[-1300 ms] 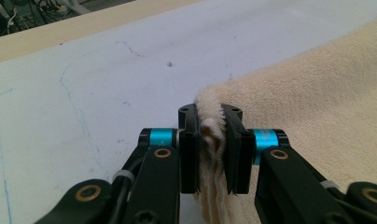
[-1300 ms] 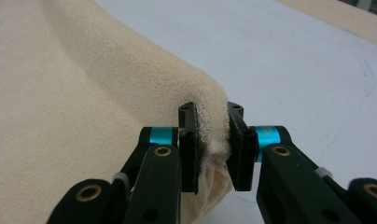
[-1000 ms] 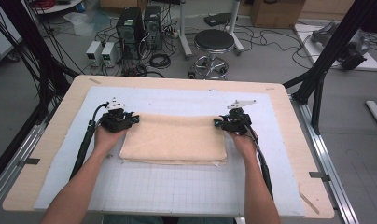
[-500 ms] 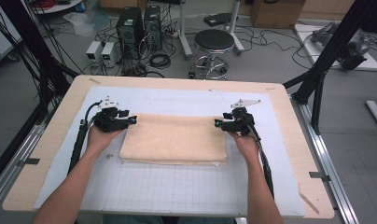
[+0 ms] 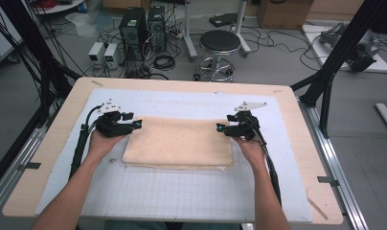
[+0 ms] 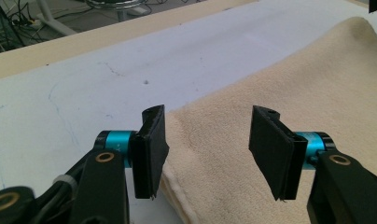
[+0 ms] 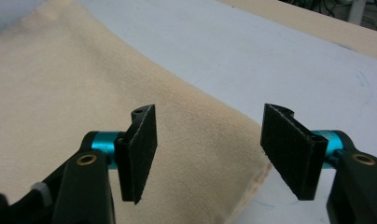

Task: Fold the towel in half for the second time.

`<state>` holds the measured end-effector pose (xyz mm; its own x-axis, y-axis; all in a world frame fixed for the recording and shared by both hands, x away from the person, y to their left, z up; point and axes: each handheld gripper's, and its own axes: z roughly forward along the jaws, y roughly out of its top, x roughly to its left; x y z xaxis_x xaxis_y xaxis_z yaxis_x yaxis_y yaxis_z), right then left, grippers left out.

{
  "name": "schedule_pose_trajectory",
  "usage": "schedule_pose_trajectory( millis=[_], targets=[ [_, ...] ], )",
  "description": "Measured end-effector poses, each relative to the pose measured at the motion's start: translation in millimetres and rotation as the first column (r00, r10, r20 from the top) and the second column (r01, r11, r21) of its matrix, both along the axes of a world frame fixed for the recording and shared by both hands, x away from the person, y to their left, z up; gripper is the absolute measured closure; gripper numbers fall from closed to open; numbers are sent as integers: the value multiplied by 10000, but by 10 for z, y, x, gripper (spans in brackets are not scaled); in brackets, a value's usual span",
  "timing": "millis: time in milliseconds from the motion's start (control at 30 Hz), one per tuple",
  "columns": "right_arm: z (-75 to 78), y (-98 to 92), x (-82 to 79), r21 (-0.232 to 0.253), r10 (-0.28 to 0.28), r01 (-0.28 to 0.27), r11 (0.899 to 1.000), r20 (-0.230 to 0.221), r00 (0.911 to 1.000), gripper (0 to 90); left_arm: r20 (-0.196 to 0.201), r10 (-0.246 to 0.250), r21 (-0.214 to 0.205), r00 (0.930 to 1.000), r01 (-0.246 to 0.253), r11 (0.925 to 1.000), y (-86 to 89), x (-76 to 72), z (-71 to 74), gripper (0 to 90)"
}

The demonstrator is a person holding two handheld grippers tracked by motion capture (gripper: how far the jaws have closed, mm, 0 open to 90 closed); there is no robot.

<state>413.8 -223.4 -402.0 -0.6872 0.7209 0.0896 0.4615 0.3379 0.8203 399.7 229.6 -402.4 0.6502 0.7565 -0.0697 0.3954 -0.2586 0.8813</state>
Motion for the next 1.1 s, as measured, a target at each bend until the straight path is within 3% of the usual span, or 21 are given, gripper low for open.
schedule_pose_trajectory(
  millis=[300,500,767,1100],
  targets=[
    [42,43,-58,195,198,-194,9996,-193,9996,240,99,-359,-148,9993,360,9992,-39,-77,40,388],
    [67,94,-108,143,345,-344,9993,-83,9994,195,74,-493,-250,9988,494,9985,-80,-127,45,305],
    [113,93,-166,141,276,-276,9995,-56,9996,127,235,-641,-508,9977,652,9966,-58,-201,112,278],
    [166,53,-227,28,339,-339,9994,90,9994,125,487,-674,-507,9965,698,9963,-37,-316,194,206]
  ],
)
